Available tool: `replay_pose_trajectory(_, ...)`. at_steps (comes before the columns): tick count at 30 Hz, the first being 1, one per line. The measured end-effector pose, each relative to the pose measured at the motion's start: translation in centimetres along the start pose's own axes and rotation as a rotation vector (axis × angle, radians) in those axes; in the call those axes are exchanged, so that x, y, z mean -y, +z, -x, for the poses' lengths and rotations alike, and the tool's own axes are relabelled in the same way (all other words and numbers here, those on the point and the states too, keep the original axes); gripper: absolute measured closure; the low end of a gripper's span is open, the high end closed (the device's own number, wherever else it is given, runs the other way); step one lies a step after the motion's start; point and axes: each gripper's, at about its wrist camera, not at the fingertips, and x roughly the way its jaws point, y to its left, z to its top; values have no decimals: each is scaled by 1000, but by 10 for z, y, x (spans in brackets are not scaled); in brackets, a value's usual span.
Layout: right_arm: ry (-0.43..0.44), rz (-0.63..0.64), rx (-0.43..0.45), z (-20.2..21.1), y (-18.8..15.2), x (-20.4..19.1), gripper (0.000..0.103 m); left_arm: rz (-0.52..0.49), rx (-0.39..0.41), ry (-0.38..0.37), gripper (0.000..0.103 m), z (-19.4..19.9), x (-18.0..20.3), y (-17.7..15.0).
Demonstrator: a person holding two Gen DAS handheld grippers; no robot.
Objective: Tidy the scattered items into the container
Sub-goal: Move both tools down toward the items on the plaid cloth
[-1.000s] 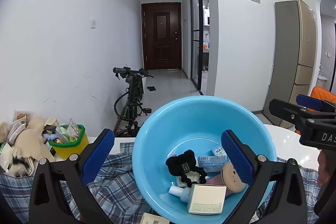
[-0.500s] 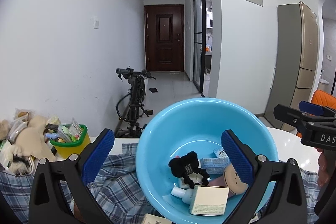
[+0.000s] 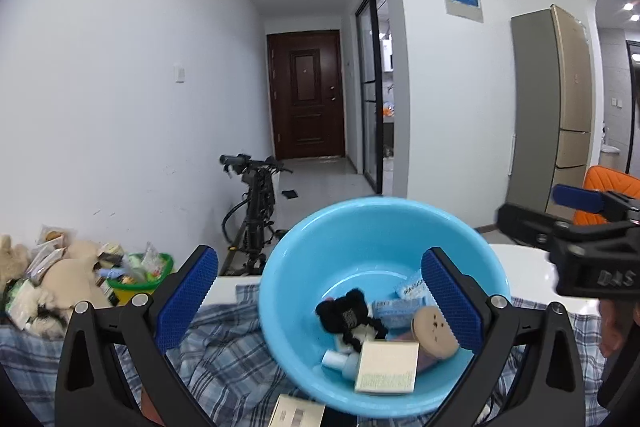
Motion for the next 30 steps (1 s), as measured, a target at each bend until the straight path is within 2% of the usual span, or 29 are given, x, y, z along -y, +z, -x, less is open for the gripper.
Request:
replay_pose_trajectory(2, 18, -19, 3, 14, -7, -2, 0, 18, -14, 61, 0, 9, -4, -4)
replay_pose_trajectory(3, 17, -24, 8, 23, -10, -4, 0, 29, -8, 62, 0, 15, -6, -5)
replay_pose_trajectory(5, -5, 5, 15, 40, -17, -10, 0, 59, 8, 28, 0, 31, -13, -8)
replay_pose_trajectory(7, -6, 32, 36, 59, -24, -16, 0, 64, 19, 25, 0, 48, -17, -11)
replay_pose_trajectory(12, 16, -9, 52, 91, -33, -16, 0, 56, 22, -20, 0, 82, -19, -15)
replay_pose_trajectory(17, 11, -19, 27, 105, -42, -12, 0, 19, 0, -51, 0, 110, -15, -21)
replay_pose_trajectory(21, 5, -20, -75, 98, -57, -7, 0, -16, -76, -47, 0, 112, -12, -34)
replay_pose_trajectory(25, 24, -31, -227, 79, -80, 0, 0, -23, -247, -53, 0, 100, -13, -56)
replay_pose_trajectory(30, 25, 19, -303, 75, -111, -3, 0, -68, -335, -38, 0, 102, -16, -87)
